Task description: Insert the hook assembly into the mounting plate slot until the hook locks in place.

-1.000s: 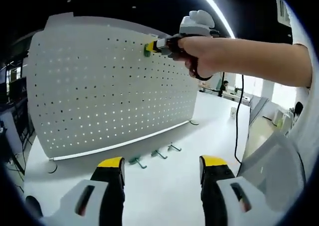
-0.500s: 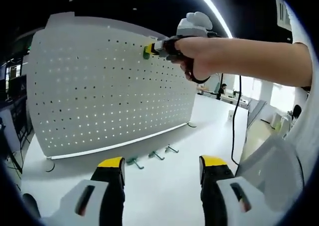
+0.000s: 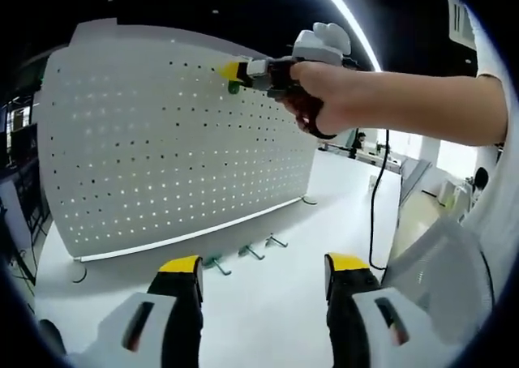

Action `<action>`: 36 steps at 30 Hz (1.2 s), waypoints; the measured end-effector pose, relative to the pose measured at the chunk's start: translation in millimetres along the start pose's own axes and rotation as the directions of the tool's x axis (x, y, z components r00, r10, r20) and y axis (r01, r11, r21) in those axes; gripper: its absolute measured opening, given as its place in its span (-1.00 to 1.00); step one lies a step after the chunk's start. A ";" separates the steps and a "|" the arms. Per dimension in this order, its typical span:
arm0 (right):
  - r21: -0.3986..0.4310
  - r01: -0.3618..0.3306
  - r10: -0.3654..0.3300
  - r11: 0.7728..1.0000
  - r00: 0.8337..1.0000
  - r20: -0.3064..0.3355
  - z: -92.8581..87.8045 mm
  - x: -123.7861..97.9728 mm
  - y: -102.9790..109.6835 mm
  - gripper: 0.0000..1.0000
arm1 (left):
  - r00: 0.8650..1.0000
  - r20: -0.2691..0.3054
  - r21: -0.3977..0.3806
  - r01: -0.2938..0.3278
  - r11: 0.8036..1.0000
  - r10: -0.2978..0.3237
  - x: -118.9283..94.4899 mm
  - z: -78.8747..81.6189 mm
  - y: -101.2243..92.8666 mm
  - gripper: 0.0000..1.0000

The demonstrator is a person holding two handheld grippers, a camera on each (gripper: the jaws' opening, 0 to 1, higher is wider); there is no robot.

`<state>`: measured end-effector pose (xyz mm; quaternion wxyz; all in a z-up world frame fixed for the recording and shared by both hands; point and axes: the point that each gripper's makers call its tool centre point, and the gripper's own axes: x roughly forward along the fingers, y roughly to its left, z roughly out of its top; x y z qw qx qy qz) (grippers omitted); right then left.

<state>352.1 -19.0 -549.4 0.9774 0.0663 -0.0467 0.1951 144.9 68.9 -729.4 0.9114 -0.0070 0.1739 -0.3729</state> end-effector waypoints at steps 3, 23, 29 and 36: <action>-0.023 -0.020 0.020 1.000 1.000 -0.008 -0.7 -4.0 -0.1 -0.18 | 1.000 -0.007 0.000 0.007 1.000 -0.007 1.9 -1.9 -2.5 0.25; -0.010 -0.119 0.119 0.993 0.993 -0.002 1.6 -21.9 -5.7 0.01 | 1.000 0.001 -0.001 0.011 1.000 -0.011 3.5 -0.6 -5.9 0.27; -0.005 -0.172 0.172 0.985 0.985 0.003 2.6 -25.9 0.8 0.04 | 1.000 -0.002 0.003 0.014 1.000 -0.014 3.8 -0.7 -6.5 0.27; -0.008 -0.221 0.221 0.975 0.975 -0.012 -3.3 -39.7 1.2 0.05 | 1.000 -0.002 0.007 0.012 1.000 -0.012 3.6 0.3 -4.4 0.28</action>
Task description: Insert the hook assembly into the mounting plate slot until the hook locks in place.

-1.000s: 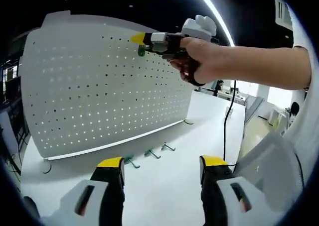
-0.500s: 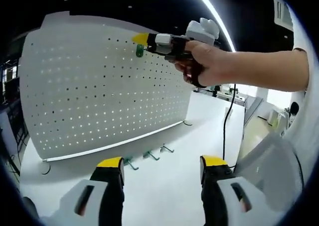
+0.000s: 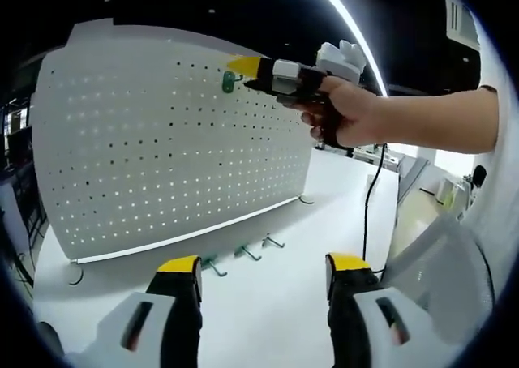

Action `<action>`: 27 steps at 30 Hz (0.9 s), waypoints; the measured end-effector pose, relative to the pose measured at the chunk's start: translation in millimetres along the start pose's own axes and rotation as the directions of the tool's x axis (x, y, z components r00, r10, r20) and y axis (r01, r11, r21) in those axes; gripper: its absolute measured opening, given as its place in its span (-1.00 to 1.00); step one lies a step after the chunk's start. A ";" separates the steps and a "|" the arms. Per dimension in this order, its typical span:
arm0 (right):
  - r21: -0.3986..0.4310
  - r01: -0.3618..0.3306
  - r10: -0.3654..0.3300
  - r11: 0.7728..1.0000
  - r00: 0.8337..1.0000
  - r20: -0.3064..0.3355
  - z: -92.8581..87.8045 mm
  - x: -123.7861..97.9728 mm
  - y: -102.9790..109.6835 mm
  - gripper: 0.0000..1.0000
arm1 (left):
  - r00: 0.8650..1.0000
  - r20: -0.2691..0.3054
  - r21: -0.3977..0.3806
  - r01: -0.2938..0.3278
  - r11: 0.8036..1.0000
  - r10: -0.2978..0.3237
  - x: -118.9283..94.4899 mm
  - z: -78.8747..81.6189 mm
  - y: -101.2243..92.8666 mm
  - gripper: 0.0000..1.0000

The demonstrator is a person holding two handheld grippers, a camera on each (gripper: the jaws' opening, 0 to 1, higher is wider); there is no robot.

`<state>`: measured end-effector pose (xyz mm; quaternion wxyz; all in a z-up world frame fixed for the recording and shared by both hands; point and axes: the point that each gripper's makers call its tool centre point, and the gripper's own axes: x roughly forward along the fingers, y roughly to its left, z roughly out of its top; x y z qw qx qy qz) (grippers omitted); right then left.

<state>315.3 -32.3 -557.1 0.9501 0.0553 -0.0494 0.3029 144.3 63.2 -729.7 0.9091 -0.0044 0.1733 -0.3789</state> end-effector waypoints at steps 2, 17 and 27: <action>-0.019 -0.015 0.015 1.000 1.000 -0.019 -4.5 -6.8 2.0 0.08 | 1.000 0.004 -0.002 -0.006 1.000 0.006 -0.2 0.4 1.0 0.29; -0.058 -0.082 0.076 0.995 0.992 -0.105 -38.6 -48.9 9.9 0.20 | 0.999 0.000 -0.006 -0.032 0.999 0.032 -6.0 -3.0 9.8 0.33; -0.045 -0.077 0.069 0.996 0.985 -0.161 -64.1 -73.7 5.4 0.21 | 0.999 0.001 -0.012 -0.042 0.999 0.042 -8.1 -3.4 13.8 0.32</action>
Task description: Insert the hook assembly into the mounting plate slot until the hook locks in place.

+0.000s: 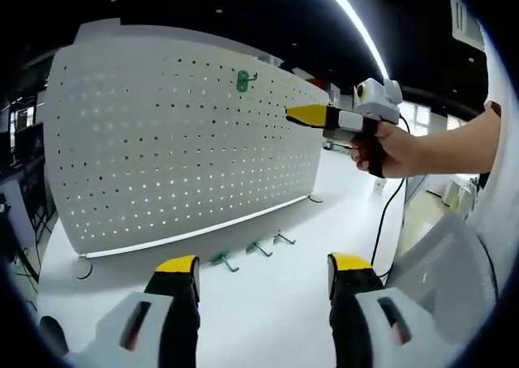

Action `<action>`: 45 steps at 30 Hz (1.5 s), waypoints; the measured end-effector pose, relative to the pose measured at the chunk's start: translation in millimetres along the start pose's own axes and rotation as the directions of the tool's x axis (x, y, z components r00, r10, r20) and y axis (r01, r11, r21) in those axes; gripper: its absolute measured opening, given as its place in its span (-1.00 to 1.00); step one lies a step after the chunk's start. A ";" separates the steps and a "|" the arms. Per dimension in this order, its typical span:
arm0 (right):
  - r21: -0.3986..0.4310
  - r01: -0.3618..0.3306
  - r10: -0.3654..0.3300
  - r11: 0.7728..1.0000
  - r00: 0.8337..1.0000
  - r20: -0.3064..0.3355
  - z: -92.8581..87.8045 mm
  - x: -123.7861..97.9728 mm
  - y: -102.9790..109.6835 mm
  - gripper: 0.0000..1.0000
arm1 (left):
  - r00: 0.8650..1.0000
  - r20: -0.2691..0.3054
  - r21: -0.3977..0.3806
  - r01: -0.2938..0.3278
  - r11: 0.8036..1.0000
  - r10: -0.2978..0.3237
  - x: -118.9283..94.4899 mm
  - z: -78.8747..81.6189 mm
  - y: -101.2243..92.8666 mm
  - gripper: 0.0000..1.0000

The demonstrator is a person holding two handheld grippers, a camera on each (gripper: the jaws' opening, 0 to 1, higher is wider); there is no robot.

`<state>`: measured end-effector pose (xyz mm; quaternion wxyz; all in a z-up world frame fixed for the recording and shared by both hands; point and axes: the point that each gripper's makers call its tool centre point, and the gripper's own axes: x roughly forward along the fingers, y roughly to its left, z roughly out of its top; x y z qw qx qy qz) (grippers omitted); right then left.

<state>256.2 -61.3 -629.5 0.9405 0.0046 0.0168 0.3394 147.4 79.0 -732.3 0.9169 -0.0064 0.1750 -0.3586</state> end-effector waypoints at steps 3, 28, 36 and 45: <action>0.011 0.000 0.000 1.000 1.000 -0.010 -8.6 -9.0 2.2 0.21 | 1.000 0.000 0.011 -0.006 1.000 0.006 0.3 0.5 1.2 0.31; 0.028 0.009 -0.004 1.000 0.987 -0.164 -70.4 -64.6 3.3 0.25 | 1.000 -0.011 -0.003 0.003 1.000 -0.004 3.4 -5.9 0.7 0.33; 0.023 0.008 -0.002 1.000 0.974 -0.225 -88.8 -79.9 0.9 0.25 | 1.000 -0.025 0.002 0.005 1.000 -0.005 4.3 -9.2 1.2 0.34; 0.046 -0.010 0.023 0.999 0.957 -0.291 -110.3 -101.4 2.9 0.26 | 0.999 -0.032 -0.002 0.005 1.000 -0.005 6.0 -12.7 3.1 0.34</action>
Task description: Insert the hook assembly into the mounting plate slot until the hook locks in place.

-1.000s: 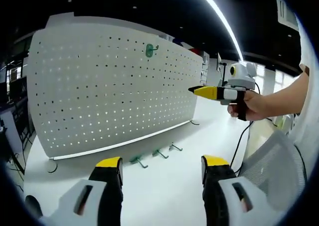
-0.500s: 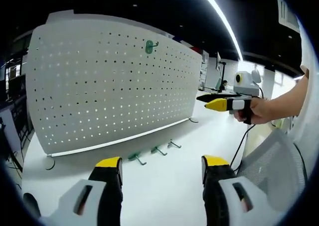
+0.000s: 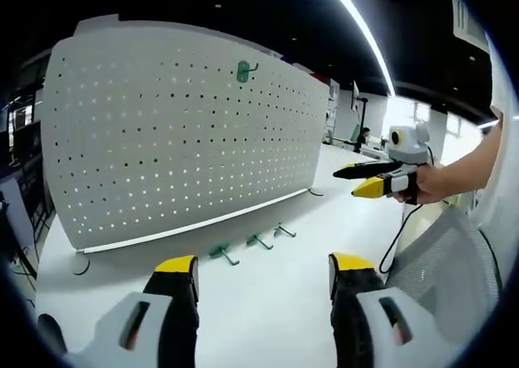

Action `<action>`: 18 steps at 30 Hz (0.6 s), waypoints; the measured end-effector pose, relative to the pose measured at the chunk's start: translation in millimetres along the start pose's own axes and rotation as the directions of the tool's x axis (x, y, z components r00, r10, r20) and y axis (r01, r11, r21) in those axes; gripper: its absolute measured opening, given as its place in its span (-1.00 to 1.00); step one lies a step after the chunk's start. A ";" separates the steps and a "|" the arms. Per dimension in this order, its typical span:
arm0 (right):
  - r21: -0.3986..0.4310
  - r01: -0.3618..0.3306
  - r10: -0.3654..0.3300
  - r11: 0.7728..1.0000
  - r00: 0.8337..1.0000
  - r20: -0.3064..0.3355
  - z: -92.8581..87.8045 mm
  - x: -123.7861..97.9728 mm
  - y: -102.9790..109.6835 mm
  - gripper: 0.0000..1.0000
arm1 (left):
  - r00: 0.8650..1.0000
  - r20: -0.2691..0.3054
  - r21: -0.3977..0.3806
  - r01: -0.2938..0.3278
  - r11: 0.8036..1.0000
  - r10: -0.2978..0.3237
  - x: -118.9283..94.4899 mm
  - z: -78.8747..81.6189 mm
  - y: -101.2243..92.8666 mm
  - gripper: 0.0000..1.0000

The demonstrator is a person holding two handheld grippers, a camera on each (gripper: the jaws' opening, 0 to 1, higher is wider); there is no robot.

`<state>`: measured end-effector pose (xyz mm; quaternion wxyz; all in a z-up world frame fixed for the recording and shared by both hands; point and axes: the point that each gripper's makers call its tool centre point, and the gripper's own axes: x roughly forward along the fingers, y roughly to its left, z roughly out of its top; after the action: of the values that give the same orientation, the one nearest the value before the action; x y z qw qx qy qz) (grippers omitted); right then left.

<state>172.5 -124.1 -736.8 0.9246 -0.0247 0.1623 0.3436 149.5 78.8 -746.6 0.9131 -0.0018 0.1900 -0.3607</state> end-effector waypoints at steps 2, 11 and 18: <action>0.008 -0.004 0.004 1.000 1.000 -0.018 -6.3 -2.6 -0.7 0.28 | 1.000 -0.001 0.001 0.003 1.000 -0.003 0.3 0.0 -0.9 0.35; 0.020 -0.007 0.008 1.000 0.999 -0.051 -17.8 -10.3 -1.6 0.29 | 1.000 -0.008 0.004 0.008 1.000 -0.008 1.7 -1.4 0.7 0.36; 0.038 -0.005 0.007 0.999 0.998 -0.068 -24.0 -11.8 -1.7 0.29 | 1.000 -0.015 0.004 0.010 1.000 -0.010 1.7 -2.9 1.8 0.37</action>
<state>158.4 -136.6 -755.9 0.9178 -0.0182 0.2004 0.3423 150.8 79.4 -750.1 0.9099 0.0016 0.1960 -0.3656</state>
